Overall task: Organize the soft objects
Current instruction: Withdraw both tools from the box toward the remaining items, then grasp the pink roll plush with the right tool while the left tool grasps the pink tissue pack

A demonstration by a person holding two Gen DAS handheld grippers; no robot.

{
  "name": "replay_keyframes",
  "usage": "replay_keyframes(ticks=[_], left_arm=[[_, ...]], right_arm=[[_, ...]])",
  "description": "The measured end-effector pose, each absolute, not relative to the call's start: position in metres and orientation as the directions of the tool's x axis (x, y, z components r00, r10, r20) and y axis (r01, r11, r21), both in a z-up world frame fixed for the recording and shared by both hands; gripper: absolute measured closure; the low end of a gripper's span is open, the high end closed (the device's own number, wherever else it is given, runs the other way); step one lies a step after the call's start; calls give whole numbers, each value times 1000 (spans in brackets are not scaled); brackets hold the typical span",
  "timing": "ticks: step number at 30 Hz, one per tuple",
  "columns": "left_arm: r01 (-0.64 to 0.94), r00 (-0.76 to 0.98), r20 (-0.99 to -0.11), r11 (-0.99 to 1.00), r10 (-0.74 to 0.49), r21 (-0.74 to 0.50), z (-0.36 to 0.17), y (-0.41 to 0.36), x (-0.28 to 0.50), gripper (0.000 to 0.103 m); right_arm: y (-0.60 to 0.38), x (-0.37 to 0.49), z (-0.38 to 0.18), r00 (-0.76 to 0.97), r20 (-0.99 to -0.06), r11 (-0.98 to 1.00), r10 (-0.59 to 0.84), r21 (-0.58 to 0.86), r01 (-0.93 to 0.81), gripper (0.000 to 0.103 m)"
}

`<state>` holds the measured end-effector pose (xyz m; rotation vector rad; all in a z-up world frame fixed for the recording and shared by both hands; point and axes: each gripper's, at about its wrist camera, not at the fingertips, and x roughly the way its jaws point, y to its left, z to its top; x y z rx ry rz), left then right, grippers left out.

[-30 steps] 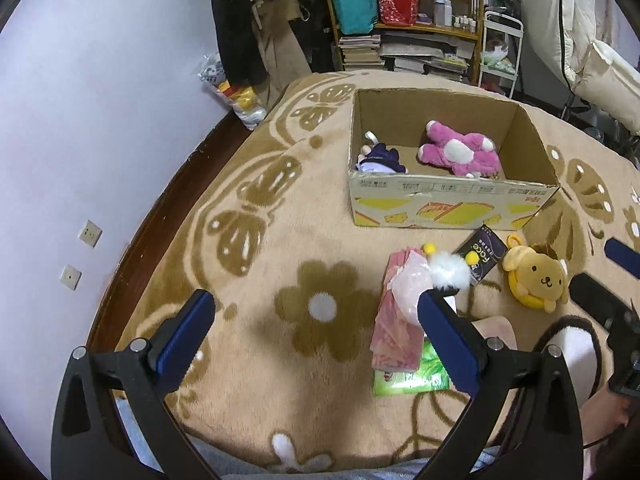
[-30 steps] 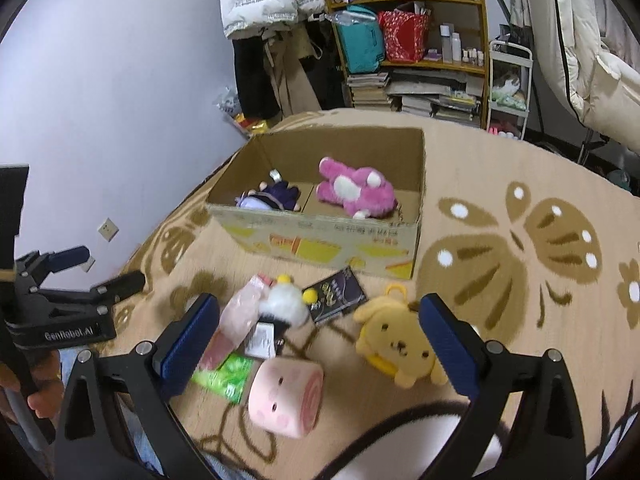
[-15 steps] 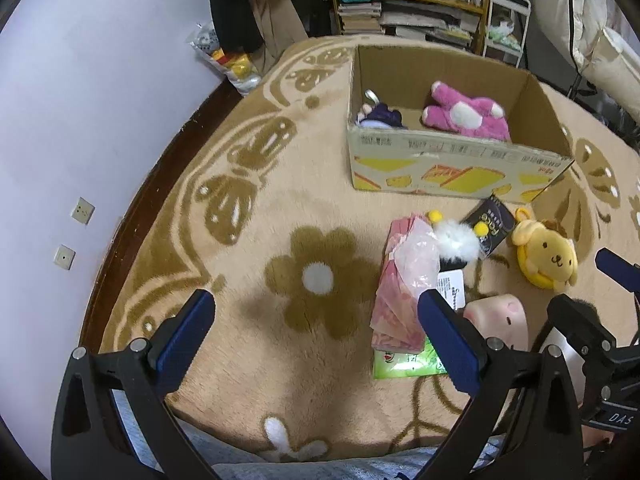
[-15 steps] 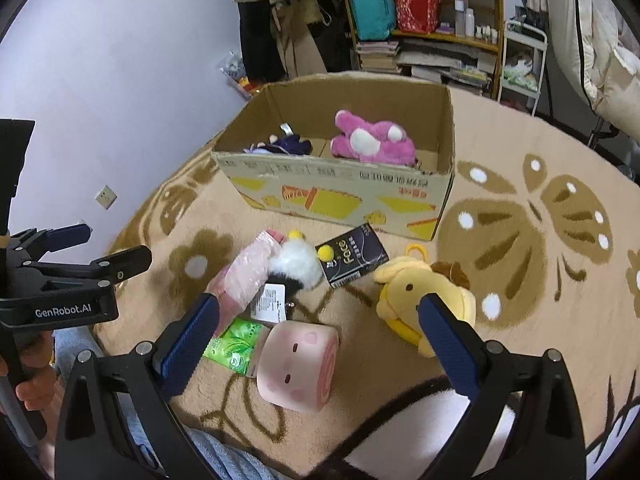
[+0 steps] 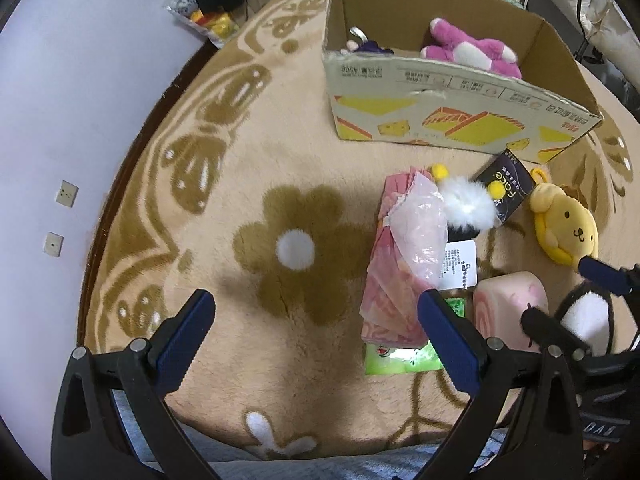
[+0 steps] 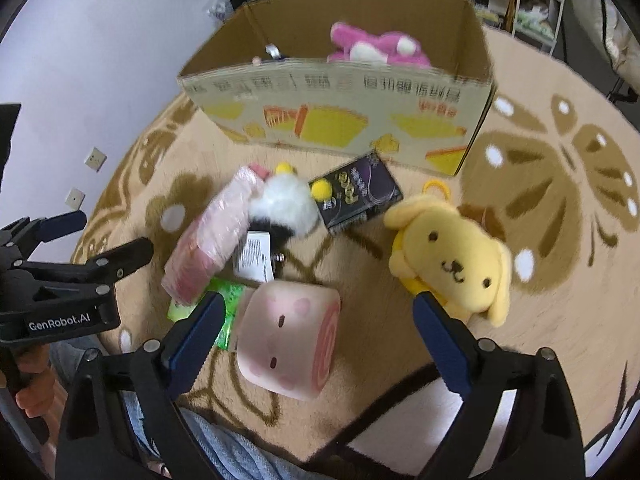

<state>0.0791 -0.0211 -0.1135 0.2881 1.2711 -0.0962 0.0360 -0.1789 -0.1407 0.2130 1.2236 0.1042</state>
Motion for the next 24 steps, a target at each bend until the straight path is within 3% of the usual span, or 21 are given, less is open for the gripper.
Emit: replay_keyframes(ticks=[7, 9, 13, 15, 19, 21, 24], left_arm=[[240, 241, -968, 963, 65, 124, -128, -26, 88, 2], [247, 219, -974, 963, 55, 110, -134, -28, 91, 2], [254, 181, -983, 965, 25, 71, -143, -32, 95, 2], [259, 172, -985, 963, 30, 75, -148, -35, 98, 2], [265, 152, -988, 962, 21, 61, -156, -40, 103, 3], [263, 143, -990, 963, 19, 56, -159, -41, 105, 3], [268, 135, -991, 962, 20, 56, -164, -43, 107, 8]], right_arm=[[-171, 42, -156, 263, -940, 974, 216, 228, 14, 9], [-171, 45, -162, 241, -945, 973, 220, 230, 15, 17], [-169, 48, -171, 206, -947, 967, 246, 255, 18, 20], [-168, 50, -173, 200, -946, 964, 257, 266, 17, 29], [-165, 52, -177, 185, -943, 959, 276, 282, 10, 35], [-164, 52, -177, 181, -936, 952, 300, 306, 1, 50], [-159, 53, -178, 181, -936, 952, 303, 306, -12, 59]])
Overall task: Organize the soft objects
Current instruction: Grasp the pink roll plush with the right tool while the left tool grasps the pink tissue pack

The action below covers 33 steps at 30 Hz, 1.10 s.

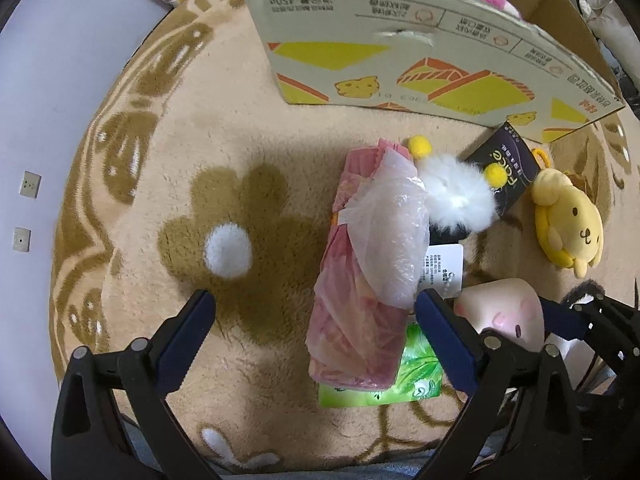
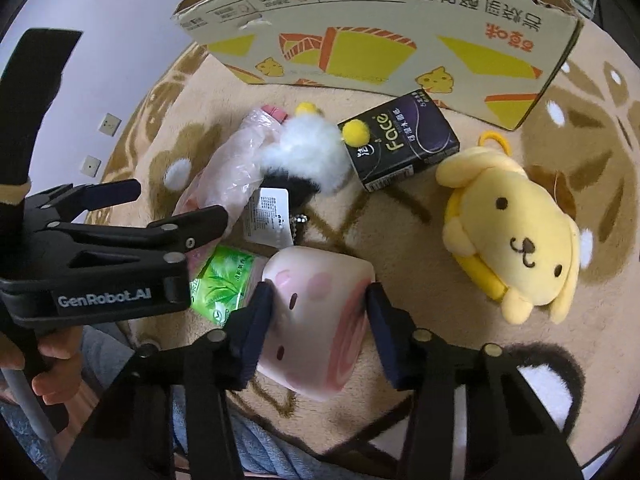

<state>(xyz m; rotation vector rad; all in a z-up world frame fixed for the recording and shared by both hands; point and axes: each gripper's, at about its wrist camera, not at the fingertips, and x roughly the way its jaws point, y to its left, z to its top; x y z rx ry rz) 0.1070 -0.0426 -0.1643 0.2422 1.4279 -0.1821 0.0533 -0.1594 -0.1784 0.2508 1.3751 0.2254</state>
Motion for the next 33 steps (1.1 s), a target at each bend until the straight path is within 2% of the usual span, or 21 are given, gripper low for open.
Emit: replay_keyframes(ticks=[3, 5, 7, 9, 18, 20, 21, 33], left_arm=[[274, 124, -992, 960, 20, 53, -169, -45, 108, 17], [274, 112, -994, 961, 9, 39, -172, -45, 110, 24], [275, 105, -994, 961, 0, 30, -175, -47, 111, 40], [275, 104, -995, 961, -8, 21, -177, -48, 112, 50], [285, 153, -988, 958, -25, 20, -169, -48, 101, 64], [283, 179, -983, 959, -33, 19, -161, -47, 99, 76], [281, 187, -982, 959, -35, 19, -159, -47, 98, 78], [231, 291, -953, 973, -84, -15, -123, -31, 82, 84]], right_arm=[[-160, 54, -178, 186, -932, 950, 310, 313, -13, 66], [-160, 53, -177, 192, -931, 950, 309, 312, -13, 67], [-161, 52, -175, 198, -932, 952, 303, 307, -16, 68], [-159, 51, -173, 203, -934, 955, 295, 296, -26, 73], [-176, 44, -153, 296, -922, 964, 252, 265, 5, 79], [-183, 41, -145, 336, -907, 961, 255, 277, 19, 79], [-185, 40, -141, 355, -900, 960, 255, 280, 22, 80], [-203, 27, -103, 548, -804, 952, 230, 302, 44, 80]])
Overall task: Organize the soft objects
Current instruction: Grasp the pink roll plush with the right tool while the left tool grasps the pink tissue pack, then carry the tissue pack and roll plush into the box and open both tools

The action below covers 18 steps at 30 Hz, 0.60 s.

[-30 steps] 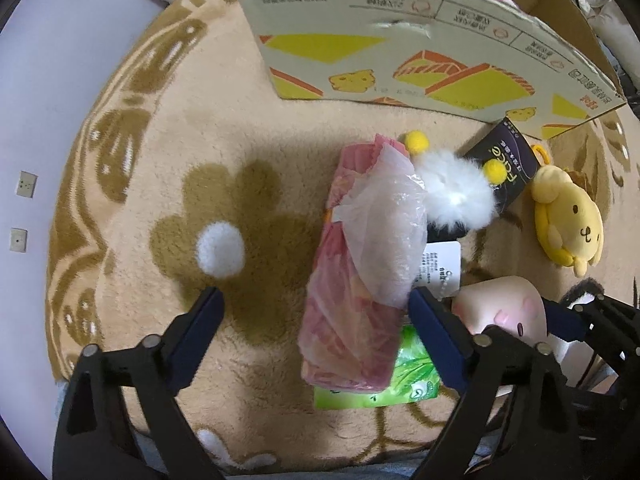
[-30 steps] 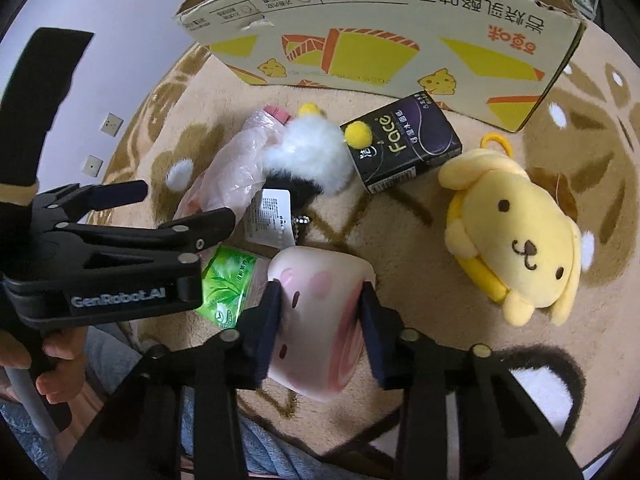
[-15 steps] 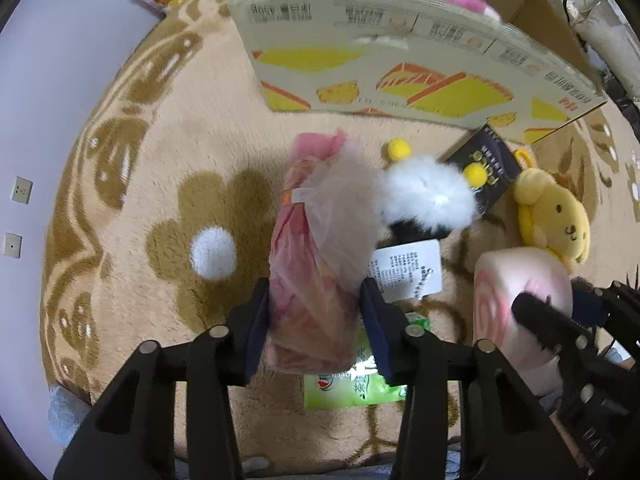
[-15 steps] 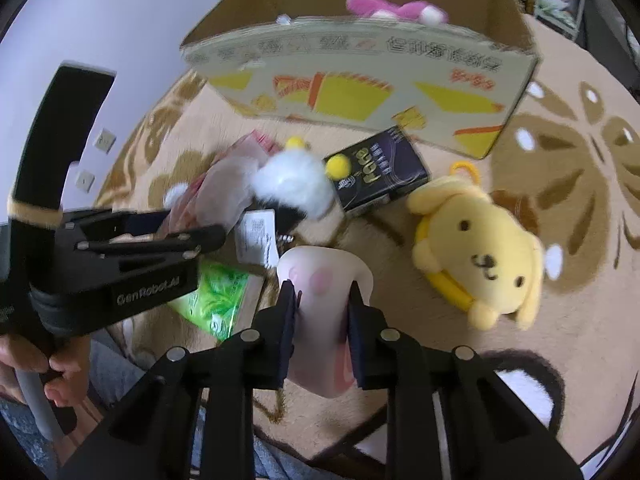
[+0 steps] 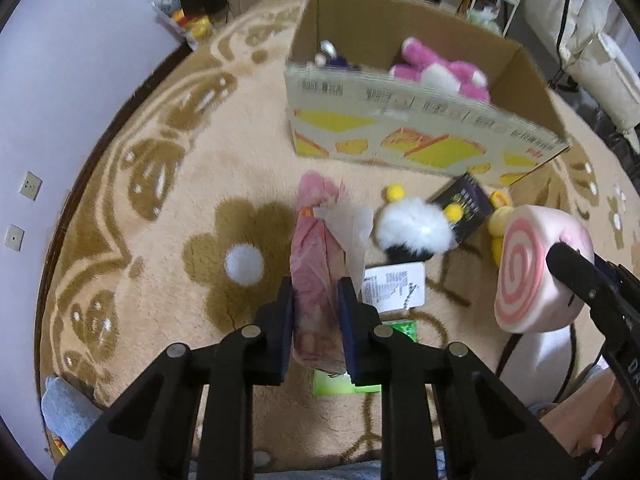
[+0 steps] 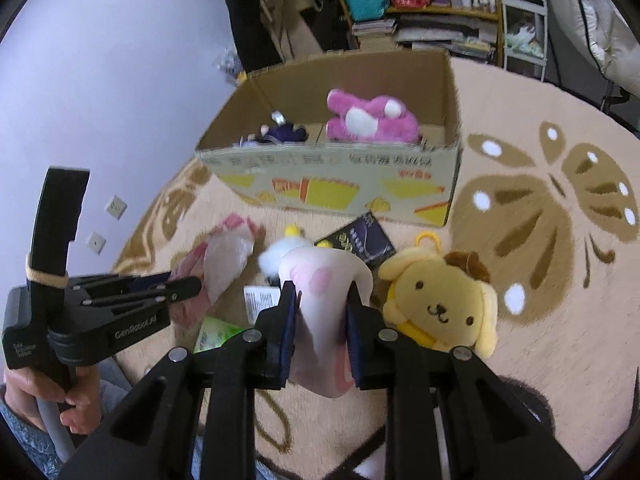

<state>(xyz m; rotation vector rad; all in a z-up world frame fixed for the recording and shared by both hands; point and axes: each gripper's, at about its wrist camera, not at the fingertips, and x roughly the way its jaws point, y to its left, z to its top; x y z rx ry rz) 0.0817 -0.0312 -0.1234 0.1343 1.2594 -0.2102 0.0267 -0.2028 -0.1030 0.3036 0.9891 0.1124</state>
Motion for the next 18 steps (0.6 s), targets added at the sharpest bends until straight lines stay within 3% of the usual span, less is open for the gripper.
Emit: replay_keyframes(ticks=[7, 18], left_arm=[[257, 392, -912, 966, -117, -13, -90, -32, 68, 87], [263, 478, -861, 964, -173, -48, -57, -27, 61, 88]], right_arm=[[-206, 19, -79, 650, -732, 957, 206, 290, 24, 80], [-211, 15, -70, 691, -699, 958, 183, 286, 35, 80]])
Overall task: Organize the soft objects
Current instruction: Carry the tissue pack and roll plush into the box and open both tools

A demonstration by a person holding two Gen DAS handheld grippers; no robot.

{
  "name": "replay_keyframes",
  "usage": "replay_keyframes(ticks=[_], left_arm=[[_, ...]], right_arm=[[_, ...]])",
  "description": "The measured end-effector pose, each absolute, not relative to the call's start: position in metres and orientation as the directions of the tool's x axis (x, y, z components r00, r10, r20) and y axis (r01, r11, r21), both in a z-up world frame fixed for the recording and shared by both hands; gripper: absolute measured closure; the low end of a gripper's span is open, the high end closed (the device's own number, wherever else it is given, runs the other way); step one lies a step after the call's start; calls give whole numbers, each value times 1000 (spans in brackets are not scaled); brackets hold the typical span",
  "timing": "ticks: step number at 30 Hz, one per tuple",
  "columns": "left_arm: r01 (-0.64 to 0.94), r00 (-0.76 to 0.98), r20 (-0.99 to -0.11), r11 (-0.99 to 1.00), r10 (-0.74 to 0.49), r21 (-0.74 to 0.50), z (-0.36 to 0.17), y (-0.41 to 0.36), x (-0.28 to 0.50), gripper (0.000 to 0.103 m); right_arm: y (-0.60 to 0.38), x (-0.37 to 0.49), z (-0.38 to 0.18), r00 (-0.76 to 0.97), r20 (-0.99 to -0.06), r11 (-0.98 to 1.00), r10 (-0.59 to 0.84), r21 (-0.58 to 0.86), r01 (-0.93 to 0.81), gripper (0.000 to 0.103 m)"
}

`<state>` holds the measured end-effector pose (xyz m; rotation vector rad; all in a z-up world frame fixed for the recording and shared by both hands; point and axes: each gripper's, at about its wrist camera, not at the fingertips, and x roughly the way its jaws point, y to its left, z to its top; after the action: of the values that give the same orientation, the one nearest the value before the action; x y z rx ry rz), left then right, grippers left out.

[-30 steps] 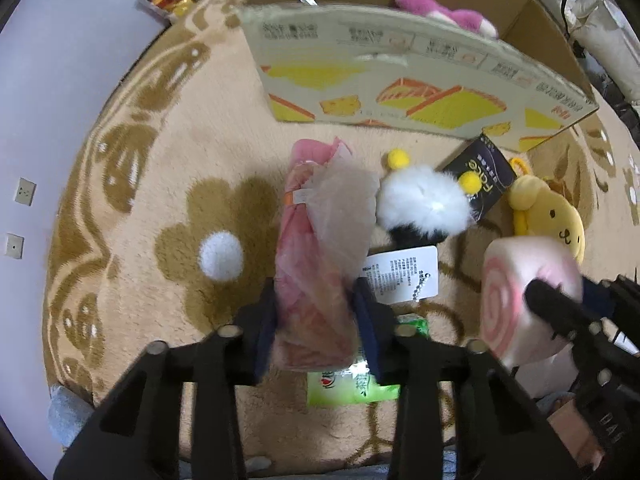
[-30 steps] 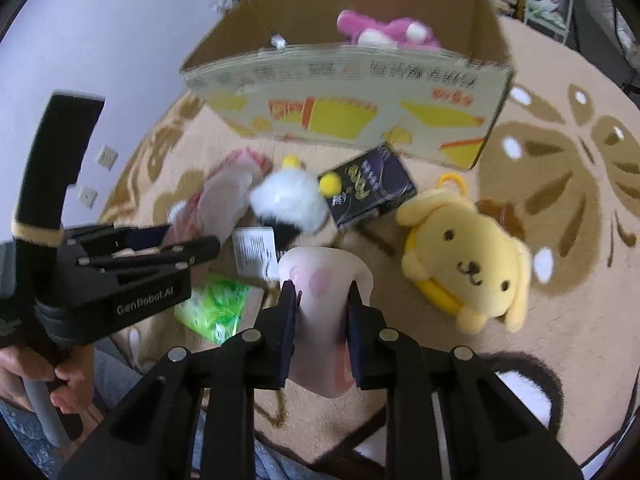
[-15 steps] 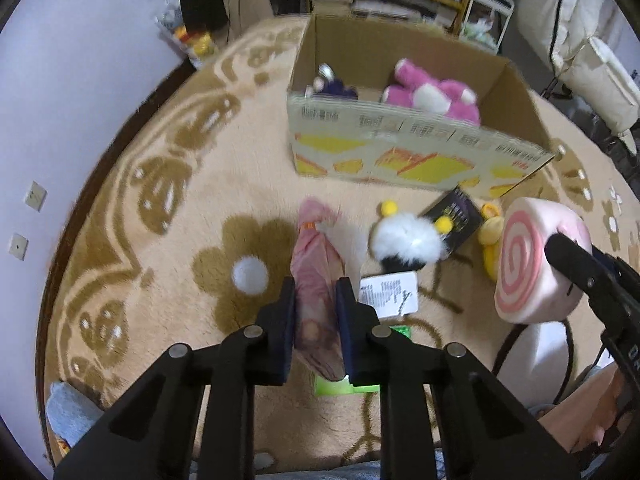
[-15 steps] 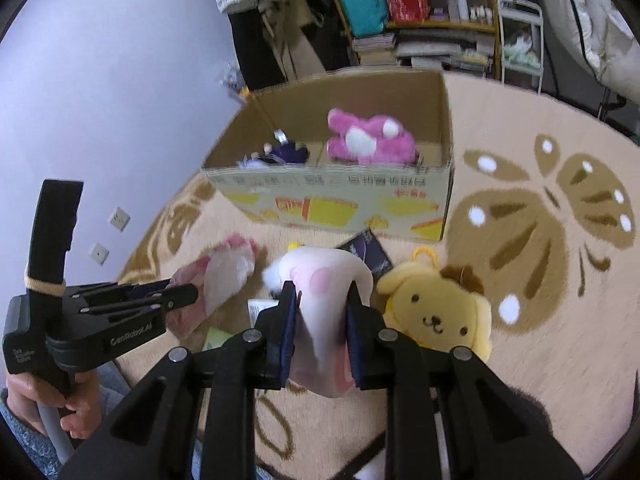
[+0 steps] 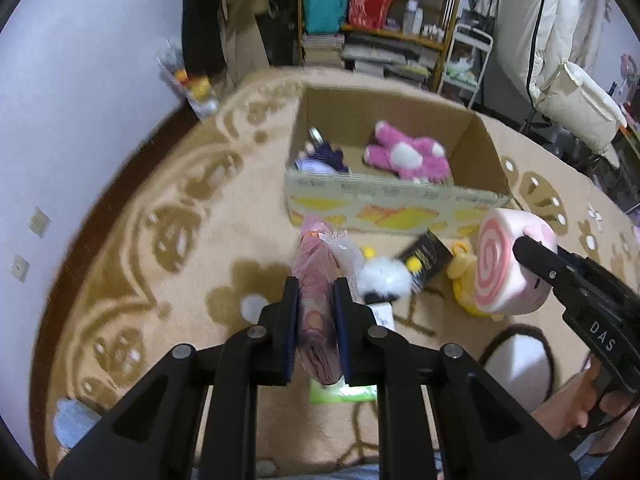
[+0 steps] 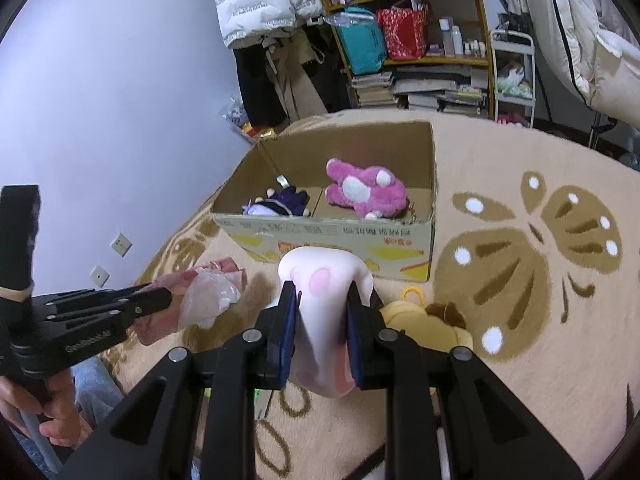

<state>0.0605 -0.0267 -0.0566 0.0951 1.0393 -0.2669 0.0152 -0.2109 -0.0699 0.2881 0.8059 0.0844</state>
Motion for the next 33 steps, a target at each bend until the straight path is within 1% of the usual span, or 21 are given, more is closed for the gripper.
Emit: replay_keyframes(ticks=[4, 12, 18, 21, 24, 29, 33], left_arm=[[253, 573, -808, 967, -137, 16, -37, -27, 54, 88], [237, 681, -719, 971, -141, 34, -6, -27, 56, 88], [240, 736, -662, 969, -144, 55, 10, -36, 73, 88], [234, 751, -644, 971, -147, 51, 14, -40, 86, 89], [235, 763, -633, 969, -135, 77, 15, -47, 101, 90], [254, 747, -651, 963, -135, 92, 4, -58, 122, 90], [261, 751, -647, 959, -131, 108, 1, -67, 130, 90]], right_arm=[[-213, 16, -61, 719, -676, 964, 161, 263, 30, 80], [-222, 29, -39, 777, -615, 967, 135, 253, 32, 80], [-229, 46, -32, 795, -593, 967, 128, 251, 32, 80], [-232, 54, -31, 800, -586, 969, 125, 245, 28, 80], [-235, 63, -33, 799, -588, 970, 125, 242, 26, 80], [-240, 81, -37, 796, -592, 974, 126, 226, 14, 80], [-246, 99, -38, 801, -586, 973, 125, 229, 16, 80]])
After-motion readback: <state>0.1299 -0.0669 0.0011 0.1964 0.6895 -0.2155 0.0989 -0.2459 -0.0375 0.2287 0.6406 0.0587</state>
